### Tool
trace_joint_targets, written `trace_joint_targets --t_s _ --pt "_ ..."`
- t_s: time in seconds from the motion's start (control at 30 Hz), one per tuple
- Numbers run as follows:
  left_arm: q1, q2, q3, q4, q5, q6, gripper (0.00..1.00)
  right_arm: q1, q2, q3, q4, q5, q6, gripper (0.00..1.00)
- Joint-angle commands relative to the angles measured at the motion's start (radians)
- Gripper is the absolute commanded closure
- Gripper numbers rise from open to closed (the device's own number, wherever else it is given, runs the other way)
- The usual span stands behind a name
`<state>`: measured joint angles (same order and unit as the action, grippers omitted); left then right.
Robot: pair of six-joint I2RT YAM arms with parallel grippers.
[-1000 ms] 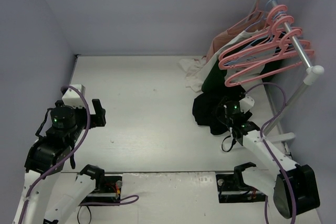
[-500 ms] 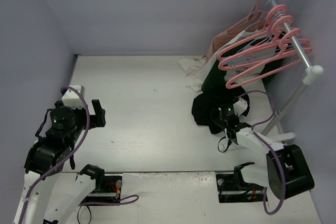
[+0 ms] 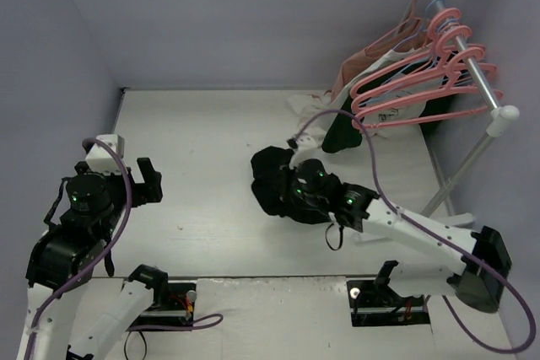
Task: Place the t-shirt on the hanger
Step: Pick up the T-shirt from the center of the board, then place the T-shirt at the center of the board.
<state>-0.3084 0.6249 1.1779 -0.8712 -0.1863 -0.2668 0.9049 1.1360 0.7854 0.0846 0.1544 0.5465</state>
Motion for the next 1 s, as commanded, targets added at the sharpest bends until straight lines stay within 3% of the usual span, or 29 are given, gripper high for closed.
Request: trace_joint_targets --t_s 0.0,0.23,0.3,0.47,0.53,0.63,0.7,0.77,0.87,0.9,0.97 --pt "-0.003 0.028 0.092 0.01 -0.033 -0.019 0.14 0.094 0.185 0.347 0.021 -0.029 -0.174 1.0" --pt "-0.003 0.039 0.206 -0.009 -0.062 -0.008 0.14 0.104 0.399 0.913 -0.012 -0.137 -0.405 1.0" --pt "-0.003 0.041 0.252 -0.009 -0.081 0.003 0.14 0.104 0.459 1.061 -0.012 -0.235 -0.458 1.0" --pt "-0.003 0.041 0.297 -0.009 -0.095 0.015 0.14 0.106 0.472 1.217 0.005 -0.35 -0.542 1.0" --pt "-0.003 0.037 0.293 -0.009 -0.105 0.016 0.14 0.106 0.417 1.174 0.036 -0.338 -0.578 1.0" --pt "-0.004 0.035 0.268 -0.009 -0.096 0.003 0.14 0.101 0.351 1.028 0.046 -0.203 -0.576 1.0" --pt "-0.003 0.038 0.235 -0.008 -0.081 -0.017 0.14 0.091 0.308 0.826 0.05 -0.089 -0.536 0.97" --pt "-0.003 0.045 0.198 -0.008 -0.061 -0.041 0.14 0.065 0.259 0.628 0.051 0.038 -0.45 0.79" --pt "-0.003 0.058 0.15 -0.006 -0.029 -0.07 0.14 -0.001 0.213 0.43 0.049 0.125 -0.326 0.46" --pt "-0.003 0.07 0.132 -0.005 -0.005 -0.088 0.14 -0.031 0.189 0.37 0.049 0.132 -0.284 0.31" --pt "-0.003 0.089 0.082 -0.003 0.027 -0.116 0.14 -0.132 0.149 0.217 0.041 0.125 -0.18 0.24"
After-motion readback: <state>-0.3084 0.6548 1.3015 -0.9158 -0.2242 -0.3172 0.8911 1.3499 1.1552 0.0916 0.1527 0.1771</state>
